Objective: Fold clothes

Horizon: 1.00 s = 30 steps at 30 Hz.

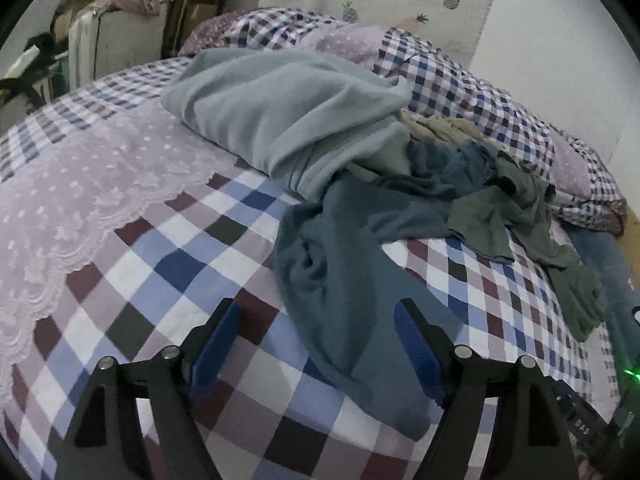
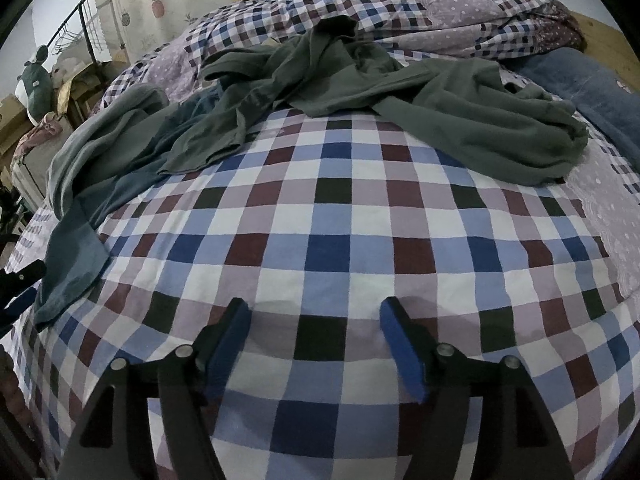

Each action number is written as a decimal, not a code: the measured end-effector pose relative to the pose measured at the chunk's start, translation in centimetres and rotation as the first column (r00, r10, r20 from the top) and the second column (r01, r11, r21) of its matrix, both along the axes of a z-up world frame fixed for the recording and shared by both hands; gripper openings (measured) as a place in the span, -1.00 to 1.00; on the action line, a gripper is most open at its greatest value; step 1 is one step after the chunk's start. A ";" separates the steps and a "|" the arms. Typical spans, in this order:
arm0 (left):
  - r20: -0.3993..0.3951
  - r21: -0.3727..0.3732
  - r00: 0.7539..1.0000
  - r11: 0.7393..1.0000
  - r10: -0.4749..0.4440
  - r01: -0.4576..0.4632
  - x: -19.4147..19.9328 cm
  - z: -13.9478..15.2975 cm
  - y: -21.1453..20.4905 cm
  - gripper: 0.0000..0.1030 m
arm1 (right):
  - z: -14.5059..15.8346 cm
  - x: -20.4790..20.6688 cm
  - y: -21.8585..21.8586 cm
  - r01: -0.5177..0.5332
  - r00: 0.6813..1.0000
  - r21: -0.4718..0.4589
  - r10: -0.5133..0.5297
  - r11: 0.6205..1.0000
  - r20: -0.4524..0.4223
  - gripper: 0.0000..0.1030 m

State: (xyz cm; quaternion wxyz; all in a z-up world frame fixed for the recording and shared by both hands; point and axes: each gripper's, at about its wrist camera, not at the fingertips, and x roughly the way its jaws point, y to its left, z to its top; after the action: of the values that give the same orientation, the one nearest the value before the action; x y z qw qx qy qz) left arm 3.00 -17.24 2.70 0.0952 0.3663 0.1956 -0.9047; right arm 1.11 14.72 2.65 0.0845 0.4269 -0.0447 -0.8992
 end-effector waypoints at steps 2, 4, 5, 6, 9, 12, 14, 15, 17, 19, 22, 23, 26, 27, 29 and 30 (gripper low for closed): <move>-0.008 -0.008 1.000 1.000 -0.021 0.021 -0.2 0.1 0.4 0.60 | 0.0 0.0 0.0 0.000 1.000 -0.003 0.000 1.000 -0.001 0.40; -0.032 0.011 0.997 0.998 -0.067 0.068 -0.3 0.2 0.8 0.60 | 0.0 0.0 0.0 0.000 1.000 -0.004 0.000 1.000 -0.002 0.40; -0.038 0.021 0.995 0.995 -0.094 0.095 -0.4 0.1 1.2 0.60 | 0.0 0.1 0.0 0.000 1.000 -0.003 0.000 1.000 -0.002 0.40; -0.032 0.015 0.994 0.994 -0.107 0.108 -0.6 0.0 1.4 0.60 | 0.0 0.1 0.0 0.000 1.000 -0.003 0.000 1.000 -0.003 0.40; 0.001 -0.046 0.992 0.991 -0.125 0.125 -1.0 -0.4 2.4 0.60 | 0.0 0.1 0.1 0.001 1.000 -0.006 -0.001 1.000 -0.004 0.40; 0.008 -0.045 0.989 0.988 -0.147 0.147 -1.1 -0.7 2.8 -0.03 | 0.0 0.2 0.1 0.001 1.000 -0.007 -0.001 1.000 -0.005 0.40; 0.030 -0.025 0.986 0.986 -0.162 0.163 -1.3 -1.1 3.0 -0.65 | 0.0 0.2 -0.1 0.001 1.000 -0.001 -0.001 1.000 -0.004 0.40; 0.027 -0.018 0.986 0.986 -0.166 0.167 -1.3 -1.2 3.1 -0.65 | 0.0 0.2 -0.1 0.001 1.000 0.004 -0.001 1.000 -0.004 0.40; 0.015 0.006 0.983 0.983 -0.182 0.181 -1.2 -1.1 3.2 -0.75 | 0.1 0.2 -0.2 0.001 1.000 0.011 -0.001 1.000 -0.005 0.40; 0.001 0.061 0.977 0.976 -0.211 0.211 -1.0 -0.9 3.5 -0.79 | 0.1 0.2 -0.2 0.000 1.000 0.014 0.000 1.000 -0.005 0.41; -0.030 0.105 0.958 0.952 -0.286 0.287 -0.7 -0.4 4.9 -0.86 | 0.2 0.2 -0.3 -0.012 1.000 0.009 0.012 1.000 -0.006 0.42; -0.044 0.107 0.946 0.940 -0.321 0.324 -0.6 -0.2 5.6 -0.86 | 0.2 0.2 -0.4 -0.018 1.000 0.006 0.018 1.000 -0.007 0.42; -0.091 0.101 0.895 0.890 -0.437 0.445 0.0 0.6 8.2 -0.86 | 0.5 0.3 -0.5 -0.041 0.999 -0.035 0.041 0.999 -0.012 0.42; -0.103 0.104 0.874 0.869 -0.474 0.484 0.2 0.8 9.0 -0.86 | 0.6 0.4 -0.5 -0.051 0.999 -0.065 0.050 0.997 -0.015 0.42; -0.124 0.113 0.832 0.826 -0.540 0.553 0.6 1.1 10.5 -0.86 | 0.8 0.4 -0.4 -0.068 0.998 -0.137 0.066 0.988 -0.020 0.42; -0.130 0.124 0.813 0.804 -0.567 0.581 0.8 1.2 11.2 -0.86 | 1.0 0.5 -0.2 -0.075 0.997 -0.185 0.071 0.980 -0.025 0.42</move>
State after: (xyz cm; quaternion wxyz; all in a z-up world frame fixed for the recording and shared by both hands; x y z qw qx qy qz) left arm 3.78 -6.07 3.87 -0.2208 0.3753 0.1505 -0.8875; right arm 1.57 14.50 3.61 0.1572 0.4104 -0.1118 -0.8913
